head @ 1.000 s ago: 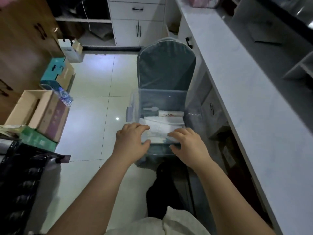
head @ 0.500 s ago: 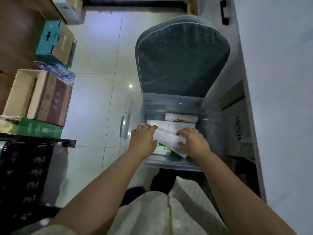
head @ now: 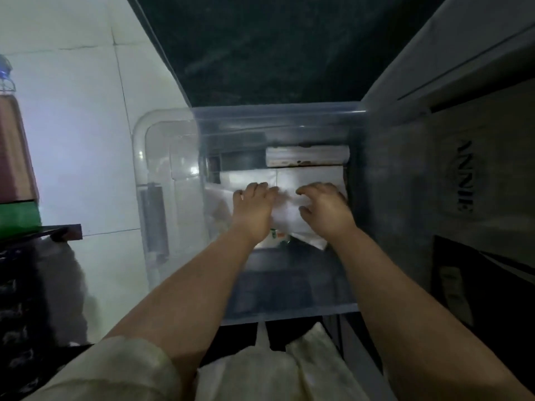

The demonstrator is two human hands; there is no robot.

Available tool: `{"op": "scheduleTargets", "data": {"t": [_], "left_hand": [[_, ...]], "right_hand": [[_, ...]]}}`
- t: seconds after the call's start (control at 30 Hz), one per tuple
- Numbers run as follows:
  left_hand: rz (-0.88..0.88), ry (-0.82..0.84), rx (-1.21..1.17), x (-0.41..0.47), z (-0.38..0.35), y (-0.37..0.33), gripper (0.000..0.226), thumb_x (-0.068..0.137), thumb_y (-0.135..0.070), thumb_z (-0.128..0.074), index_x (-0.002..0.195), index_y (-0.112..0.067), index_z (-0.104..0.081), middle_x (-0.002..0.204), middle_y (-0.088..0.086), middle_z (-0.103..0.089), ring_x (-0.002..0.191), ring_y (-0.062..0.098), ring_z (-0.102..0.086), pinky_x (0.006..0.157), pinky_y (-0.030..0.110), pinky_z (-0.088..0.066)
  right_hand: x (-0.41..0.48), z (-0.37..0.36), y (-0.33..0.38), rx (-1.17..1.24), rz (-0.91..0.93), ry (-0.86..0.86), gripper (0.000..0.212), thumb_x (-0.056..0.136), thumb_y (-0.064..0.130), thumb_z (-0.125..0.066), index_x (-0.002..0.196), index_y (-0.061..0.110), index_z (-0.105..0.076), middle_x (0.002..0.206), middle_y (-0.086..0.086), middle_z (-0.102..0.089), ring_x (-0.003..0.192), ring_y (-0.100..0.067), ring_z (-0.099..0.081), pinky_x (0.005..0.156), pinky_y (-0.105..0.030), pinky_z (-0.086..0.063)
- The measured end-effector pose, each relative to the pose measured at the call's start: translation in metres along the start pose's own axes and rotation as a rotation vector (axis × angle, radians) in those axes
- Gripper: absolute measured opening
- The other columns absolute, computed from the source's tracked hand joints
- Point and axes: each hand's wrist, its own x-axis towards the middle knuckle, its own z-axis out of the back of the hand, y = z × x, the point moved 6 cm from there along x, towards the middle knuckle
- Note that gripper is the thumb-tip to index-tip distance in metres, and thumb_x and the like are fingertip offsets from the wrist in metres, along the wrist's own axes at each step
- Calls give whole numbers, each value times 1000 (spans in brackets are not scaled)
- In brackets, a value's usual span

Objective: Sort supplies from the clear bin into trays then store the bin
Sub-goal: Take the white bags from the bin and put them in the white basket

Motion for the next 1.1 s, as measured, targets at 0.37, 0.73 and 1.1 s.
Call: {"op": "scheduleTargets", "data": {"t": [0.37,0.73,1.1], "left_hand": [[-19,-13,-44,29,-10,5,28,81,-24,-69,106,-18,-60,106,3,-58,103,26,-49,79,37,-37],[-20,-143,-275,65,17,9,46,74,-45,-73,113,-24,-60,122,1,-54,120,25,-40,98,39,-31],[-45,-21,-43,57,-13,6,110,62,-56,-77,147,-18,-19,148,6,-29,130,28,-27,102,39,-22]], "right_hand": [[13,5,-13,152,-3,-161,34,78,6,-68,111,10,-67,112,-12,-66,108,-32,-54,92,-39,-46],[33,29,-12,118,18,-264,34,75,7,-67,108,14,-66,110,-7,-65,108,-30,-53,89,-48,-47],[29,15,-10,59,42,-198,31,72,6,-69,102,12,-69,102,-8,-69,99,-32,-59,85,-43,-47]]}}
